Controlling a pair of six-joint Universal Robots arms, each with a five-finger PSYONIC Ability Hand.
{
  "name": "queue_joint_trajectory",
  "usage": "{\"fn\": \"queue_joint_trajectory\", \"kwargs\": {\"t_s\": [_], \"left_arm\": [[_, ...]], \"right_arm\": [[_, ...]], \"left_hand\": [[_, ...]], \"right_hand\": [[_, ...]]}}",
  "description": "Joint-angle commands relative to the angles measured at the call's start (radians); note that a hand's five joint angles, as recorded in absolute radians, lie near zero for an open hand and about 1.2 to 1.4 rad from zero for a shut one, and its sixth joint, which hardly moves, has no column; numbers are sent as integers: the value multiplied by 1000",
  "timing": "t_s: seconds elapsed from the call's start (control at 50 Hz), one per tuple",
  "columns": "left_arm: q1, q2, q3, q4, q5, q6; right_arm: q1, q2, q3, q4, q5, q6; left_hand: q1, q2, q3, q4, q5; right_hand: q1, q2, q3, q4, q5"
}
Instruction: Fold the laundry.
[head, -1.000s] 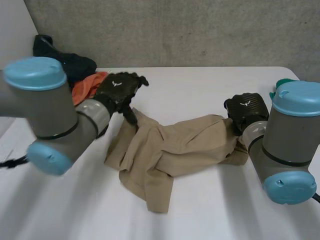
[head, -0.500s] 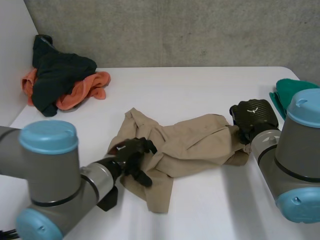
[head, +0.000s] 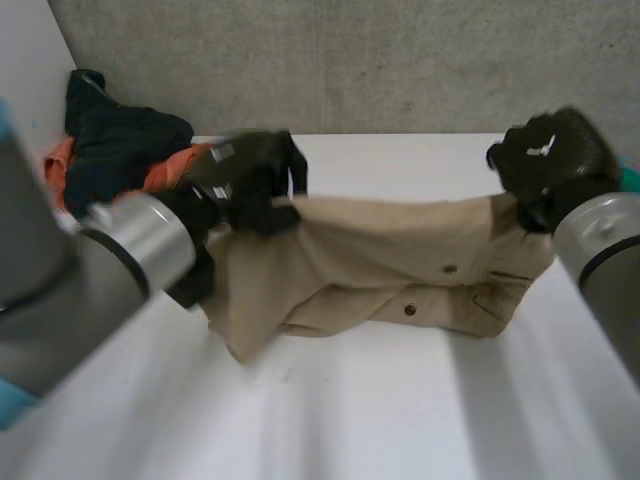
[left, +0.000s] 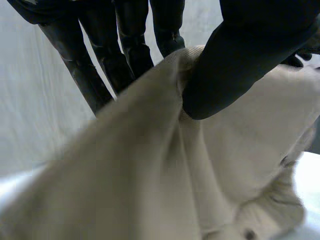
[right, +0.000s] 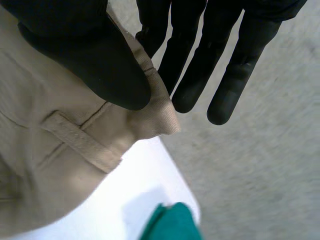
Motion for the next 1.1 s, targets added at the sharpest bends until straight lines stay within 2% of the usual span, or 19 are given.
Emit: {"fn": "queue_joint_trajectory", "kwargs": {"t_s": [0.02,0.08,0.1,0.18,0.3,0.38,0.4,0.44,0.46,0.48,0.52,0.54,0.6,0.76,0.96,1.04,1.1], "left_arm": [[10,6,122,-208,1,337],[8,-57,122,-246,-5,465],[8,-108,128,-254,-14,540],[7,-250,197,-230,-23,666],[13,-419,438,-61,-46,689],[15,-437,562,247,-38,692],[18,-436,570,409,-34,692],[24,-428,569,583,-26,685],[27,-419,569,663,-29,682],[36,-395,570,803,-32,673],[38,-378,567,881,-32,660],[41,-368,569,887,-32,653],[57,-354,576,846,-35,617],[71,-312,436,665,-58,588],[39,-172,-58,574,-51,593],[15,-201,-230,570,-51,599],[5,-285,-316,567,-60,603]], "right_arm": [[-1,-20,-132,202,-16,-41],[1,35,-150,222,-19,-40],[1,61,-155,220,-17,-41],[10,225,-219,216,-8,-37],[11,405,-443,139,18,26],[11,479,-679,-41,71,112],[11,480,-708,-84,75,127],[11,479,-750,-179,75,155],[11,474,-768,-286,75,178],[13,469,-770,-342,75,184],[13,456,-771,-446,76,184],[13,439,-770,-538,78,181],[11,423,-765,-612,79,174],[10,425,-706,-524,76,177],[1,440,-339,-366,61,177],[-1,475,-167,-344,49,169],[-4,485,-37,-349,21,167]], "left_hand": [[238,202,209,201,230],[238,202,209,201,230],[238,202,209,201,230],[238,202,209,201,230],[238,202,209,201,230],[238,202,209,201,230],[238,202,209,201,230],[238,202,209,201,230],[238,202,209,201,230],[238,202,209,201,230],[238,202,209,201,230],[238,202,209,201,230],[238,202,209,201,230],[238,202,209,201,230],[238,202,209,201,230],[238,202,209,201,230],[238,202,209,201,230]], "right_hand": [[275,226,212,199,204],[275,226,212,199,204],[275,226,212,199,204],[275,226,212,199,204],[275,226,212,199,204],[275,226,212,199,204],[275,226,212,199,204],[275,226,212,199,204],[275,226,212,199,204],[275,226,212,199,204],[275,226,212,199,204],[275,226,212,199,204],[275,226,212,199,204],[275,226,212,199,204],[275,226,212,199,204],[275,226,212,199,204],[275,226,212,199,204]]}}
